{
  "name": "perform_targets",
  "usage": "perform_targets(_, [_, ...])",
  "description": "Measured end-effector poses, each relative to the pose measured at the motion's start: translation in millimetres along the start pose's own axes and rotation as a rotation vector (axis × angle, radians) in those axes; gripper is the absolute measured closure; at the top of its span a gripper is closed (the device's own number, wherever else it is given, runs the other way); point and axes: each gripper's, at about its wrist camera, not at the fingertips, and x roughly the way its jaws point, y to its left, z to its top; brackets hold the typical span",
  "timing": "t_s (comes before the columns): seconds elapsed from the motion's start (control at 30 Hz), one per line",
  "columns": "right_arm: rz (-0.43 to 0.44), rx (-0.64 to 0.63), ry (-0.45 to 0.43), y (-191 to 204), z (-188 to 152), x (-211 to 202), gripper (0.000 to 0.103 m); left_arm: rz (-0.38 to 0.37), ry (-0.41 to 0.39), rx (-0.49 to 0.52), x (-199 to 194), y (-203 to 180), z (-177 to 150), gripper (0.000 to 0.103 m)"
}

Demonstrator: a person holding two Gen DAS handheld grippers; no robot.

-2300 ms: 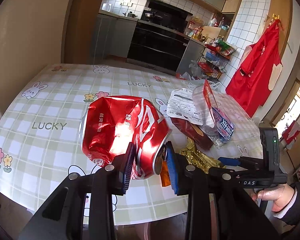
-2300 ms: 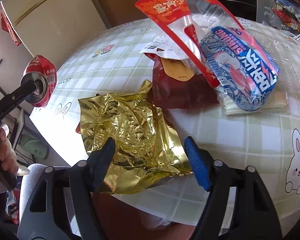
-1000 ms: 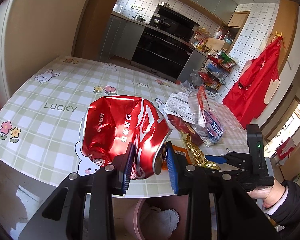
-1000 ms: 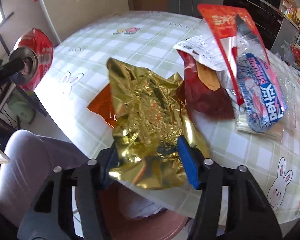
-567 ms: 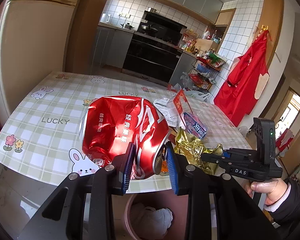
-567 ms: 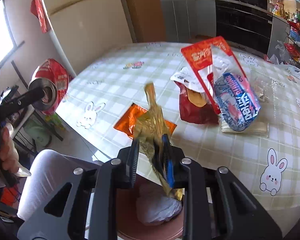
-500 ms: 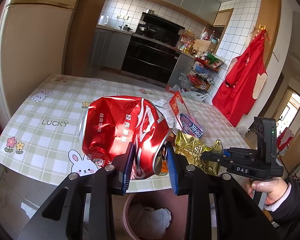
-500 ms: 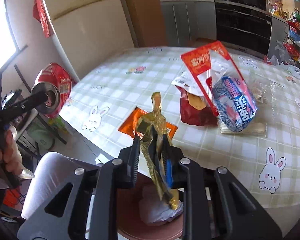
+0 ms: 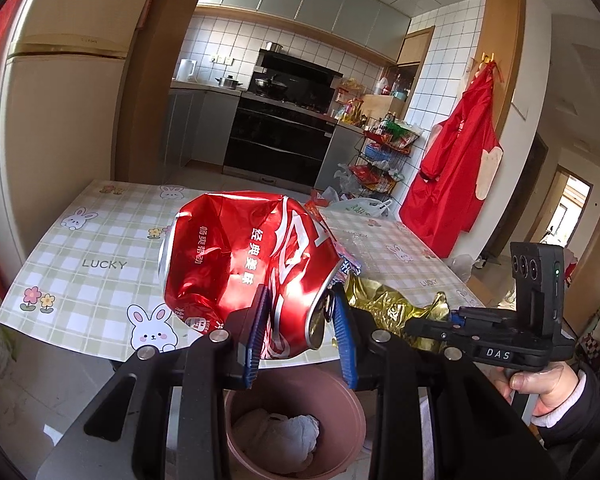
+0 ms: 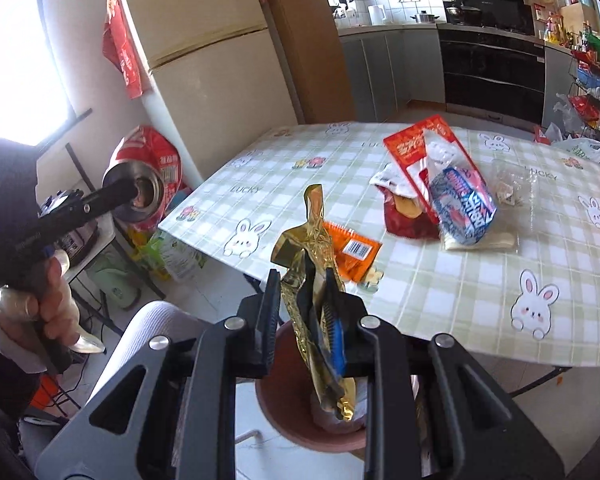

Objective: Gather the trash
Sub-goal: 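Drop the gold foil into the bin while the left tool drops the red can in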

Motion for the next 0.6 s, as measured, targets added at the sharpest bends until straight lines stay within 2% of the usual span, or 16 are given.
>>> perform_targets(0.3, [0.036,0.025,0.074,5.3,-16.4,17.5,0.078,-0.013,-0.005,-0.008,-13.0,-4.1,-8.8,0.072])
perform_targets(0.47, [0.048,0.043,0.107,0.4,-18.1,34.4,0.073,-0.011,0.007,-0.020,-6.1,0.4,-10.0,0.072])
perform_targets(0.6, [0.045,0.049,0.096,-3.2,-15.9,38.4,0.070,-0.021,0.029,-0.031,5.5,5.1,-10.1,0.072])
